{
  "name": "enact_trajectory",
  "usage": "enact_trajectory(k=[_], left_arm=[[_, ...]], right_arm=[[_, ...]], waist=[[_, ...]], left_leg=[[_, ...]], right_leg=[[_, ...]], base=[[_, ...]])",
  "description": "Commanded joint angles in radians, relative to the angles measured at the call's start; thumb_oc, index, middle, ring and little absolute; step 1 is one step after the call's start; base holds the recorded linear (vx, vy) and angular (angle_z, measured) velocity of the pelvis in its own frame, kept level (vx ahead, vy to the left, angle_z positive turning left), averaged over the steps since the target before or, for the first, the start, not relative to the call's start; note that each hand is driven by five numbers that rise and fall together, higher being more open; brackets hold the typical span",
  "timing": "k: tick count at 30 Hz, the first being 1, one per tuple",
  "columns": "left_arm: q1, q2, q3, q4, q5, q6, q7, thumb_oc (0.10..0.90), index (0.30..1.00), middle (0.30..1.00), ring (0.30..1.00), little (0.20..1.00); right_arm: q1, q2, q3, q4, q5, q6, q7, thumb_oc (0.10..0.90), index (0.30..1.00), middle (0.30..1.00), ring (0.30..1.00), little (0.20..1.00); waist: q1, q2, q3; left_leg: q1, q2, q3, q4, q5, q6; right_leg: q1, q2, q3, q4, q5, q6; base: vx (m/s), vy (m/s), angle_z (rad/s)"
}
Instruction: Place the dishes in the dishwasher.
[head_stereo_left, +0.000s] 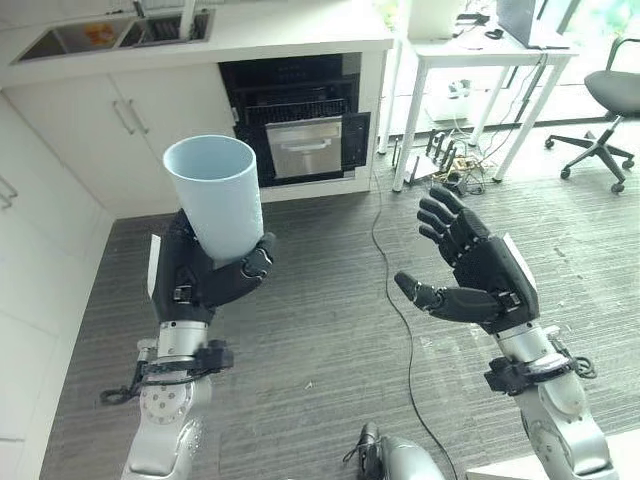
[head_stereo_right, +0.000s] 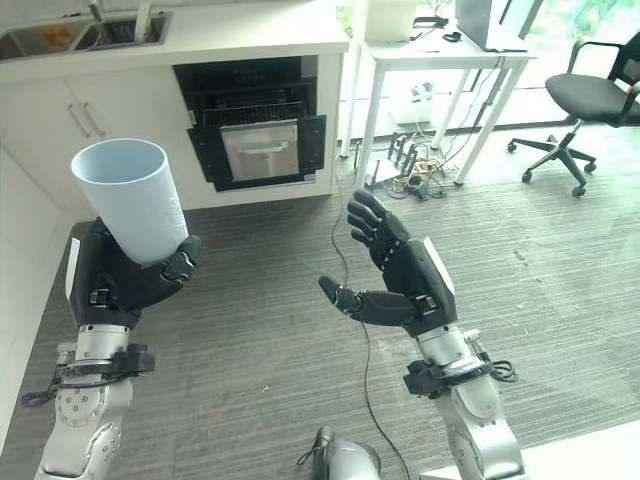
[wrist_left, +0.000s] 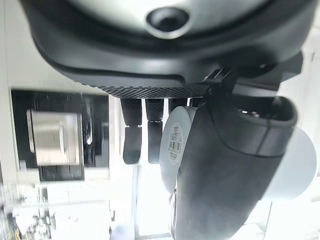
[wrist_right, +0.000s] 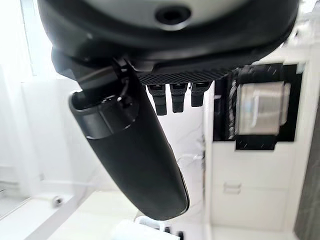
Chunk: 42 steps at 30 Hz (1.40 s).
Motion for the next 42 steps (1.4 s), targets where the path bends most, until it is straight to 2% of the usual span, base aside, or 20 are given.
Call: enact_trajectory(k=[1,3,4,9,12,18,21,22,24,25,27,30,32,33,34,35,37,40,41,42], left_arm=[[-0.043,0.019,0.021,-0.097,-0.001,-0.159,-0.024,0.400,0.300,0.300,0.300,0.300],[-0.026,0.021,0.032,-0.095,-0.009,-0.174,-0.036,0.400,0.300,0.300,0.300,0.300],[-0.016,0.023,0.037,-0.098,-0.012,-0.180,-0.035,0.400,0.300,0.300,0.300,0.300],[0.002,0.019,0.035,-0.085,-0.033,-0.219,-0.048,0.400,0.300,0.300,0.300,0.300],[0.004,0.019,0.039,-0.077,-0.024,-0.235,-0.036,0.400,0.300,0.300,0.300,0.300],[-0.015,0.036,0.063,-0.084,-0.023,-0.216,-0.030,0.400,0.300,0.300,0.300,0.300],[-0.058,0.047,0.060,-0.073,-0.009,-0.200,-0.041,0.400,0.300,0.300,0.300,0.300],[-0.092,0.055,0.057,-0.065,0.013,-0.191,-0.042,0.400,0.300,0.300,0.300,0.300],[-0.102,0.058,0.057,-0.061,0.020,-0.189,-0.041,0.400,0.300,0.300,0.300,0.300],[-0.116,0.069,0.055,-0.062,0.074,-0.200,-0.019,0.400,0.300,0.300,0.300,0.300],[-0.115,0.072,0.054,-0.059,0.097,-0.203,-0.014,0.400,0.300,0.300,0.300,0.300],[-0.109,0.074,0.051,-0.061,0.131,-0.206,0.017,0.400,0.300,0.300,0.300,0.300],[-0.118,0.090,0.062,-0.053,0.145,-0.196,0.038,0.400,0.300,0.300,0.300,0.300],[-0.118,0.090,0.062,-0.053,0.145,-0.196,0.038,0.400,0.300,0.300,0.300,0.300],[-0.122,0.093,0.067,-0.052,0.166,-0.195,0.043,0.400,0.300,0.300,0.300,0.300],[-0.119,0.098,0.073,-0.055,0.231,-0.197,0.081,0.400,0.300,0.300,0.300,0.300],[-0.113,0.099,0.076,-0.062,0.241,-0.190,0.092,0.400,0.300,0.300,0.300,0.300],[-0.094,0.100,0.079,-0.063,0.264,-0.202,0.104,0.400,0.300,0.300,0.300,0.300],[-0.095,0.099,0.077,-0.062,0.265,-0.203,0.107,0.400,0.300,0.300,0.300,0.300],[-0.101,0.099,0.058,-0.061,0.251,-0.192,0.129,0.400,0.300,0.300,0.300,0.300]], right_arm=[[-0.078,0.001,-0.062,-0.082,0.048,-0.081,0.028,0.800,0.900,0.900,0.900,0.900],[-0.079,0.008,-0.061,-0.077,0.045,-0.073,0.035,0.800,0.900,0.900,0.900,0.900],[-0.079,0.012,-0.059,-0.076,0.042,-0.071,0.036,0.800,0.900,0.900,0.900,0.900],[-0.061,0.001,-0.063,-0.083,0.024,-0.078,0.032,0.800,0.900,0.900,0.900,0.900],[-0.059,-0.020,-0.068,-0.078,0.046,-0.089,0.047,0.800,0.900,0.900,0.900,0.900],[-0.039,-0.008,-0.079,-0.102,0.087,-0.080,0.077,0.800,0.900,0.900,0.900,0.900],[-0.065,0.010,-0.070,-0.100,0.071,-0.089,0.043,0.800,0.900,0.900,0.900,0.900],[-0.093,0.025,-0.059,-0.094,0.054,-0.098,0.017,0.800,0.900,0.900,0.900,0.900],[-0.101,0.030,-0.056,-0.090,0.049,-0.102,0.011,0.800,0.900,0.900,0.900,0.900],[-0.112,0.057,-0.037,-0.086,0.039,-0.098,-0.008,0.800,0.900,0.900,0.900,0.900],[-0.106,0.070,-0.026,-0.082,0.056,-0.070,0.000,0.800,0.900,0.900,0.900,0.900],[-0.103,0.073,-0.008,-0.072,0.055,-0.056,0.021,0.800,0.900,0.900,0.900,0.900],[-0.106,0.049,-0.015,-0.062,0.080,-0.059,0.035,0.800,0.900,0.900,0.900,0.900],[-0.106,0.049,-0.015,-0.062,0.080,-0.060,0.036,0.800,0.900,0.900,0.900,0.900],[-0.107,0.045,-0.018,-0.061,0.093,-0.065,0.044,0.800,0.900,0.900,0.900,0.900],[-0.106,0.045,-0.021,-0.054,0.127,-0.049,0.047,0.800,0.900,0.900,0.900,0.900],[-0.107,0.053,-0.015,-0.050,0.121,-0.045,0.044,0.800,0.900,0.900,0.900,0.900],[-0.104,0.075,0.004,-0.051,0.101,-0.056,0.050,0.800,0.900,0.900,0.900,0.900],[-0.106,0.076,0.007,-0.050,0.098,-0.055,0.049,0.800,0.900,0.900,0.900,0.900],[-0.128,0.060,0.021,-0.049,0.081,-0.040,0.024,0.800,0.900,0.900,0.900,0.900]], waist=[[0.002,-0.015,-0.041],[-0.004,0.009,-0.035],[-0.004,0.025,-0.031],[0.022,0.055,-0.021],[0.031,0.057,-0.016],[0.044,0.041,-0.042],[0.061,0.022,-0.046],[0.077,0.012,-0.044],[0.080,0.010,-0.042],[0.085,0.013,-0.044],[0.080,0.019,-0.040],[0.070,0.028,-0.034],[0.068,0.009,-0.019],[0.070,0.007,-0.016],[0.067,-0.002,-0.008],[0.054,-0.031,0.001],[0.044,-0.035,0.003],[0.030,-0.022,-0.001],[0.028,-0.026,-0.005],[0.021,-0.022,-0.036]], left_leg=[[0.013,-0.116,0.043,-0.193,0.016,0.122],[-0.030,-0.086,0.054,-0.193,-0.037,0.125],[-0.068,-0.064,0.048,-0.193,-0.038,0.113],[-0.253,0.051,-0.002,-0.193,0.085,0.037],[-0.257,0.066,0.013,-0.193,0.086,0.031],[-0.219,0.011,-0.021,-0.193,0.026,0.070],[-0.204,-0.028,-0.041,-0.193,0.000,0.097],[-0.203,-0.055,-0.058,-0.193,-0.010,0.122],[-0.202,-0.064,-0.064,-0.193,-0.013,0.131],[-0.193,-0.090,-0.082,-0.193,-0.029,0.165],[-0.179,-0.103,-0.097,-0.193,-0.040,0.183],[-0.168,-0.098,-0.097,-0.193,-0.047,0.187],[-0.152,-0.092,-0.089,-0.193,-0.048,0.167],[-0.145,-0.094,-0.087,-0.193,-0.054,0.167],[-0.140,-0.093,-0.078,-0.193,-0.053,0.164],[-0.108,-0.109,-0.048,-0.193,-0.083,0.161],[-0.081,-0.114,-0.042,-0.193,-0.104,0.163],[-0.030,-0.108,-0.056,-0.193,-0.149,0.172],[-0.033,-0.112,-0.056,-0.193,-0.142,0.171],[-0.001,-0.099,-0.048,-0.193,-0.168,0.166]], right_leg=[[0.045,-0.077,0.011,-0.037,-0.032,0.181],[0.053,-0.052,0.017,-0.037,-0.042,0.186],[0.057,-0.035,0.020,-0.037,-0.049,0.189],[0.113,0.005,0.023,-0.037,-0.111,0.172],[0.143,-0.016,-0.003,-0.037,-0.135,0.176],[0.166,-0.058,-0.009,-0.037,-0.131,0.208],[0.185,-0.096,-0.016,-0.037,-0.111,0.236],[0.206,-0.114,-0.028,-0.037,-0.095,0.247],[0.216,-0.117,-0.033,-0.037,-0.083,0.248],[0.260,-0.098,-0.050,-0.037,0.025,0.256],[0.248,-0.081,-0.049,0.039,0.093,0.263],[0.169,-0.065,-0.051,0.116,0.094,0.248],[0.149,-0.029,-0.097,-0.037,0.046,0.228],[0.156,-0.031,-0.094,-0.037,0.040,0.231],[0.123,-0.050,-0.099,-0.037,0.028,0.229],[0.021,-0.120,-0.069,-0.037,0.053,0.256],[-0.049,-0.159,-0.045,-0.037,0.099,0.275],[-0.078,-0.163,-0.003,-0.037,0.098,0.280],[-0.081,-0.166,-0.001,-0.037,0.103,0.277],[-0.062,-0.146,-0.005,-0.037,0.076,0.276]], base=[[0.14,0.036,-0.30],[0.11,0.090,-0.21],[0.11,0.094,-0.05],[0.17,0.140,0.05],[0.17,0.194,-0.01],[0.19,0.242,-0.11],[0.20,0.233,0.14],[0.18,0.224,0.43],[0.20,0.211,0.43],[0.27,0.254,0.29],[0.20,0.211,0.24],[0.10,0.103,0.18],[0.27,-0.105,-0.23],[0.21,-0.187,-0.38],[0.22,-0.255,-0.12],[0.24,-0.286,-0.10],[0.28,-0.249,-0.45],[0.32,-0.310,0.09],[0.37,-0.439,0.34],[0.33,-0.393,0.27]])
